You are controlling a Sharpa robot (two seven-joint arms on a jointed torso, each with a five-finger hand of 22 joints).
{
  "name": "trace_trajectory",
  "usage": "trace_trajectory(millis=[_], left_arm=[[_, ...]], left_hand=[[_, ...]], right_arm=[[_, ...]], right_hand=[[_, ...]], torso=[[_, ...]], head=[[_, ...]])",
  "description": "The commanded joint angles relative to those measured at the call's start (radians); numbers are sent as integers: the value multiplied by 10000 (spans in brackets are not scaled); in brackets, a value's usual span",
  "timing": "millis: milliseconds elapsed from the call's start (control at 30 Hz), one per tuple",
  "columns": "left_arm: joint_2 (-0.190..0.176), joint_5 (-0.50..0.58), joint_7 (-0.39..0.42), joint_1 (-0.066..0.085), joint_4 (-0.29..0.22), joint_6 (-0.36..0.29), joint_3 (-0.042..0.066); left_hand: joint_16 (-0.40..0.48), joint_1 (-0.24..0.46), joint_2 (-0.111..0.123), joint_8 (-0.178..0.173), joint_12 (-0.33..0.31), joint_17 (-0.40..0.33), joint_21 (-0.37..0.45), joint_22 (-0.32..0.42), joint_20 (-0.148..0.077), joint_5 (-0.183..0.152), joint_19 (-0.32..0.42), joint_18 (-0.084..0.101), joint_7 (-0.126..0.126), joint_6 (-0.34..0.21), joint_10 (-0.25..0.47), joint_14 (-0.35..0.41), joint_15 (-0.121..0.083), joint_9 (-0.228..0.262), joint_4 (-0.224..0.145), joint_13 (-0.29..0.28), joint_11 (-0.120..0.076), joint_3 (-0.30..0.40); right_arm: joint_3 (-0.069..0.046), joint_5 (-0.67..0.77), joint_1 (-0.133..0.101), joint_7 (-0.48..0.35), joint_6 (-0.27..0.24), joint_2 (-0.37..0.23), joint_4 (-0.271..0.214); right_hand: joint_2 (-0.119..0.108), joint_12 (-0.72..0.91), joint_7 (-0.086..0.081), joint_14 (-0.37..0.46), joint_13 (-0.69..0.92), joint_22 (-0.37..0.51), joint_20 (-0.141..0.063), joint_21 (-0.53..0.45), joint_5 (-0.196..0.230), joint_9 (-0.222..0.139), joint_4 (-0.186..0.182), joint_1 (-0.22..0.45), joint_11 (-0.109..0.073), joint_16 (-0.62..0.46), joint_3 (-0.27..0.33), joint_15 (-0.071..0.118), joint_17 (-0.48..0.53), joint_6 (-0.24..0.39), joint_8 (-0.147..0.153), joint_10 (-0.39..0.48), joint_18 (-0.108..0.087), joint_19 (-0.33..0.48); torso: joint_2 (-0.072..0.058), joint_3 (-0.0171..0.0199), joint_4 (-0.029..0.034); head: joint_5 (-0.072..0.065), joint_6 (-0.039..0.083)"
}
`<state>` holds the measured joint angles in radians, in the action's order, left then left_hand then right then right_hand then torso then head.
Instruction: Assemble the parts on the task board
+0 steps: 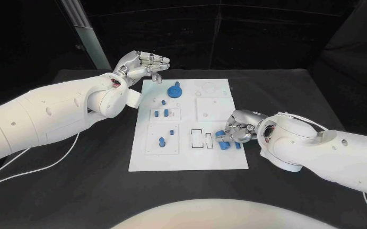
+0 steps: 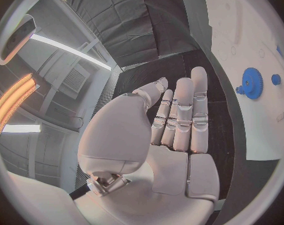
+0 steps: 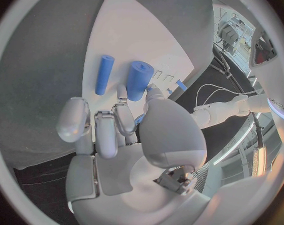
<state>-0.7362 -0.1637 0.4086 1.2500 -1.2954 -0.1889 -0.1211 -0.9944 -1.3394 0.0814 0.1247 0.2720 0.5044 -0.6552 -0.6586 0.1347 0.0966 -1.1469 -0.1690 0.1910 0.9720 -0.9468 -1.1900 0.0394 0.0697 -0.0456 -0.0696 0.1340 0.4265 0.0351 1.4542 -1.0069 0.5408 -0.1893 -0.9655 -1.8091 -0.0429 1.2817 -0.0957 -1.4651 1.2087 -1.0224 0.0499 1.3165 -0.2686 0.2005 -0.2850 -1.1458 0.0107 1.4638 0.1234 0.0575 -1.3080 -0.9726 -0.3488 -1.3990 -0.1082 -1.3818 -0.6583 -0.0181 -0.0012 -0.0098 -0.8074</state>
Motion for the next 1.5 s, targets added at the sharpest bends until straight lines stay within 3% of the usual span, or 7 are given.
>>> trace_trajectory(millis=[33, 200, 267, 567, 800, 1167, 1500], left_arm=[[-12, 12, 39, 9, -10, 134, 1], [-13, 12, 17, 8, -8, 148, -1], [-14, 12, 10, 8, -8, 153, -2], [-11, 12, -3, -6, 0, 168, -6], [8, 12, -7, -14, 11, 178, -10], [-10, 12, -16, -15, -7, 185, -12], [-1, 12, -26, -15, -33, 214, -13]], left_hand=[[12, 64, -1, 59, 35, -8, 51, 10, 10, -15, 78, -134, 27, -36, 68, 48, -4, -14, 69, 15, -30, 14], [10, 82, -8, 62, 46, -12, 57, 13, 12, -15, 79, -135, 26, -42, 76, 49, -2, -15, 84, 15, -30, 10], [10, 82, -8, 62, 46, -12, 57, 13, 12, -15, 79, -135, 26, -42, 76, 49, -2, -15, 84, 15, -30, 10], [10, 82, -8, 62, 46, -12, 57, 13, 12, -15, 79, -135, 26, -42, 76, 49, -2, -15, 84, 15, -30, 10], [10, 82, -8, 62, 46, -12, 57, 13, 12, -15, 79, -135, 26, -42, 76, 49, -2, -15, 84, 15, -30, 10], [10, 82, -8, 62, 46, -12, 57, 13, 12, -15, 79, -135, 26, -42, 76, 49, -2, -15, 84, 15, -30, 10], [7, 95, -14, 68, 63, -20, 67, 20, 16, -13, 81, -136, 23, -55, 93, 54, -1, -17, 94, 16, -32, 7]], right_arm=[[72, 140, 144, 152, 514, 116, 103], [71, 199, 198, 150, 492, 225, 154], [71, 214, 209, 155, 342, 239, 155], [65, -153, 222, -163, -1281, -96, -266], [51, -683, 208, -493, -2151, -378, -732], [40, -1177, 197, -693, -2291, -149, -861], [37, -1278, 194, -471, -1858, 603, -472]], right_hand=[[69, 34, -6, -680, 10, -8, 28, 38, -19, -13, -16, -57, 48, 63, 69, -19, -583, 97, 48, 7, 128, -21], [153, 48, -7, -682, 110, -96, 38, 86, -123, 89, 61, -413, 51, 81, 123, -25, -621, 160, -74, 0, 139, -27], [247, 49, 1, -684, 155, -114, 37, 98, -394, 146, 132, -657, 44, 89, 106, -21, -640, 172, -147, -6, 139, -22], [587, 28, 26, -696, 310, -129, 13, 123, -1809, 336, 160, -1116, 14, 128, 162, 6, -725, 225, -356, -57, 133, 3], [651, 22, 39, -704, 365, -172, 3, 148, -2217, 389, 111, -1171, -1, 149, 211, 17, -768, 217, -403, -85, 138, -7], [718, 19, 51, -709, 397, -201, -2, 164, -2349, 417, 30, -1125, -10, 161, 250, 23, -793, 190, -427, -105, 142, -14], [930, -19, 150, -712, 461, -229, -43, 182, -2256, 545, -63, -606, -83, 167, 502, 77, -814, -65, -521, -158, 142, -15]], torso=[[7, 0, -7], [7, -2, -3], [9, -2, -11], [19, 2, -13], [10, -18, 7], [-2, -16, 1], [-15, -17, 28]], head=[[11, -27], [15, -47], [9, -31], [23, -2], [-1, 47], [49, 8], [74, -10]])
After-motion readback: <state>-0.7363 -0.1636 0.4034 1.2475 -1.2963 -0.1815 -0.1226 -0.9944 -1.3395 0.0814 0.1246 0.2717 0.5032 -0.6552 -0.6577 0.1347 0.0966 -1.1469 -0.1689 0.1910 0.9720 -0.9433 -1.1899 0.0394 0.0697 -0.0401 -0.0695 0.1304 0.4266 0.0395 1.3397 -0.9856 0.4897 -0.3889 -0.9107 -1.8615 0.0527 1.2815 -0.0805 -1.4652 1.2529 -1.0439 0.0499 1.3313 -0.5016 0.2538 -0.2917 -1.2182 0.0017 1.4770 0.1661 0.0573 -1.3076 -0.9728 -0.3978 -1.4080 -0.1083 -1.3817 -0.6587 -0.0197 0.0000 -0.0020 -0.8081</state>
